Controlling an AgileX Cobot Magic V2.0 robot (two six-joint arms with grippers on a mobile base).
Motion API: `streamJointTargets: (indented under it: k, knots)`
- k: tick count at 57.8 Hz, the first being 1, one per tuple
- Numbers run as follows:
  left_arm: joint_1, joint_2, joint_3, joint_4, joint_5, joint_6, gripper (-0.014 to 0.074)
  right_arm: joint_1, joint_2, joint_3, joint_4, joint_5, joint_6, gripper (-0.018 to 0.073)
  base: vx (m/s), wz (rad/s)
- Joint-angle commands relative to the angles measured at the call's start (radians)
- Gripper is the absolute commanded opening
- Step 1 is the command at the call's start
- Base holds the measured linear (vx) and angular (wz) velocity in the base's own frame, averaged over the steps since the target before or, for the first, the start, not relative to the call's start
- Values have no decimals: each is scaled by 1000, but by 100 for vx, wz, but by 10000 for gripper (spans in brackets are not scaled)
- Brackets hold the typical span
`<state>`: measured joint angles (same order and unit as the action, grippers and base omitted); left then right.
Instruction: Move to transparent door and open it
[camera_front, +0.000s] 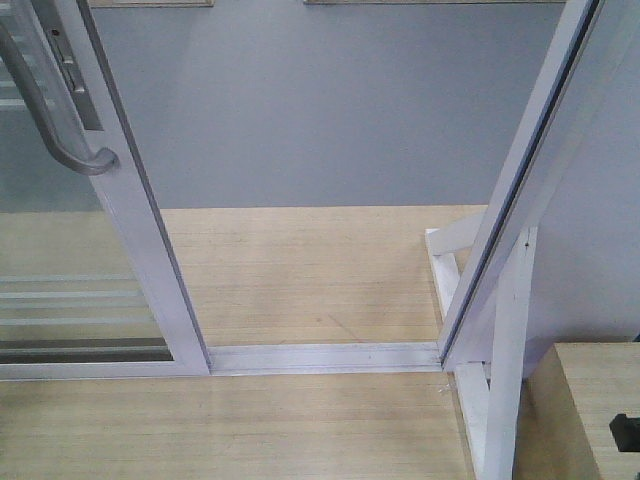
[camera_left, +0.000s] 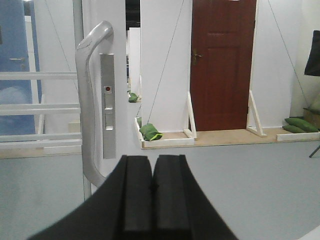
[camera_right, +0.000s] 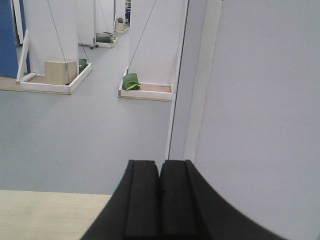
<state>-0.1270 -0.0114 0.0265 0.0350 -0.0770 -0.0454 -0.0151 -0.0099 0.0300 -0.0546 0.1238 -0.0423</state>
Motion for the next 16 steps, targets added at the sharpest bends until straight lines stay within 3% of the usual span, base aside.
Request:
streamJointTargets:
  k: [1,16]
  knots:
    - [-3,7,31,-11,-84,-8,-6,-3,-14,13,-3,-88,0,-8,0,0]
    - [-3,7,31,-11,-84,-8,-6,-3,-14,13,-3,-88,0,-8,0,0]
